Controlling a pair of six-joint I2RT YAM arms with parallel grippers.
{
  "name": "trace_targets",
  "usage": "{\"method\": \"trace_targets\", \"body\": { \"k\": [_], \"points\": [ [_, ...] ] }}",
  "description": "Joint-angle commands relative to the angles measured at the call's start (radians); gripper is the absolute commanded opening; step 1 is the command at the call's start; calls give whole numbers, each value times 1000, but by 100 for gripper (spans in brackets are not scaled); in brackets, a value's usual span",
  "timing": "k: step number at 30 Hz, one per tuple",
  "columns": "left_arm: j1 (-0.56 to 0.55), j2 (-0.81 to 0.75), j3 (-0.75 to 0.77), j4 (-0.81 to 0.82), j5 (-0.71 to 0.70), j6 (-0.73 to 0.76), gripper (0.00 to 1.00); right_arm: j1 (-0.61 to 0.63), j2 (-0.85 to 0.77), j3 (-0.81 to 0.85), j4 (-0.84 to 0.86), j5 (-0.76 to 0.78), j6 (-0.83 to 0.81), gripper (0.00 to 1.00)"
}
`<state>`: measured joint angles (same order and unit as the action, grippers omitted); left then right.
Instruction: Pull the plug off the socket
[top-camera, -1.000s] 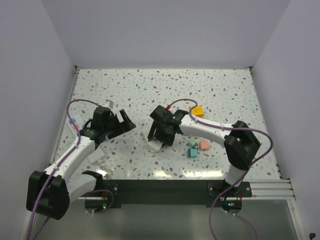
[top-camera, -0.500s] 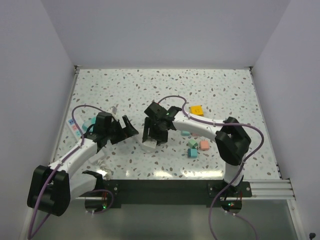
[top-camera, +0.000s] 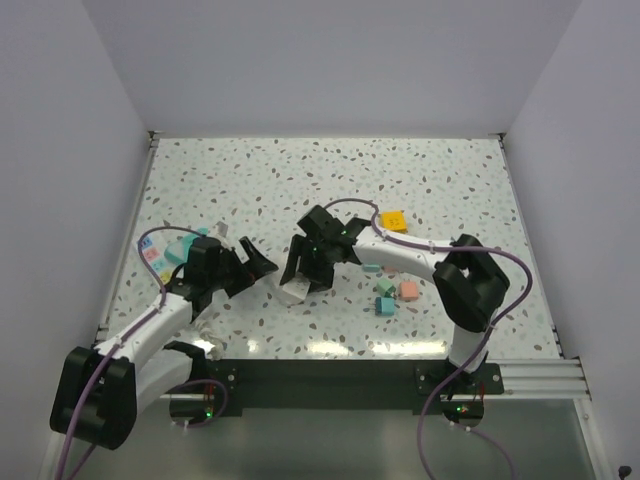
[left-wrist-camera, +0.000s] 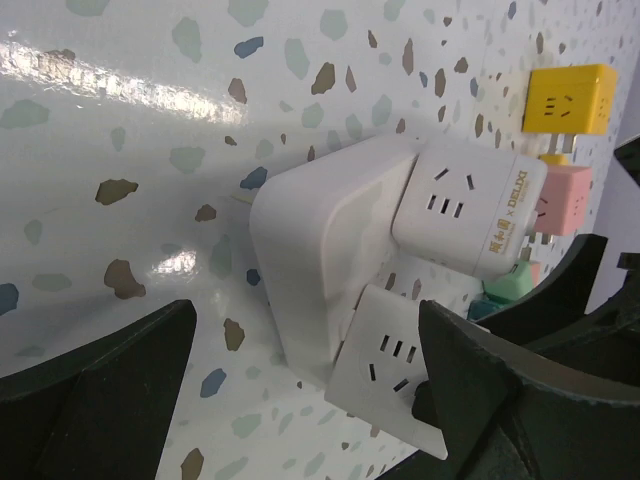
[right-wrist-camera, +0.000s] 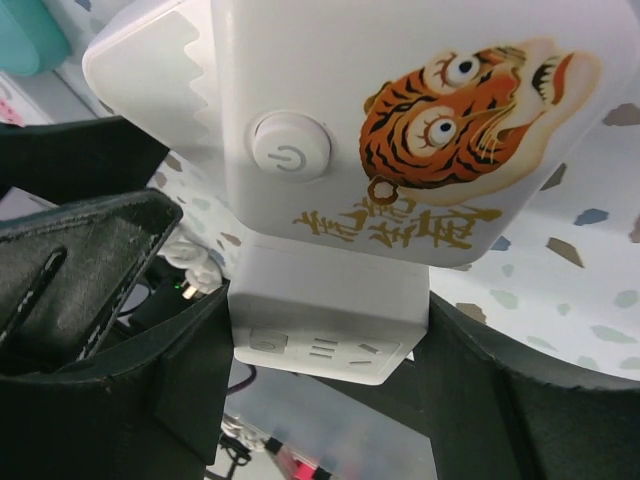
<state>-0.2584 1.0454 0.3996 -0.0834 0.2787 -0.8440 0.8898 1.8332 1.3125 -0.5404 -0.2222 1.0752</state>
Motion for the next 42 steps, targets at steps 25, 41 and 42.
{"method": "trace_targets", "body": {
  "k": [25,41,42],
  "points": [
    [-76,1,-154,359,-122,13,32,5,-34,-90,283,-181,209,2],
    [-136,-90,-81,315,-151,-78,0,49,-23,-93,146,-23,178,72],
    [-137,-90,-76,312,-154,-79,0,60,-3,-88,135,-25,178,72]
  ]
}}
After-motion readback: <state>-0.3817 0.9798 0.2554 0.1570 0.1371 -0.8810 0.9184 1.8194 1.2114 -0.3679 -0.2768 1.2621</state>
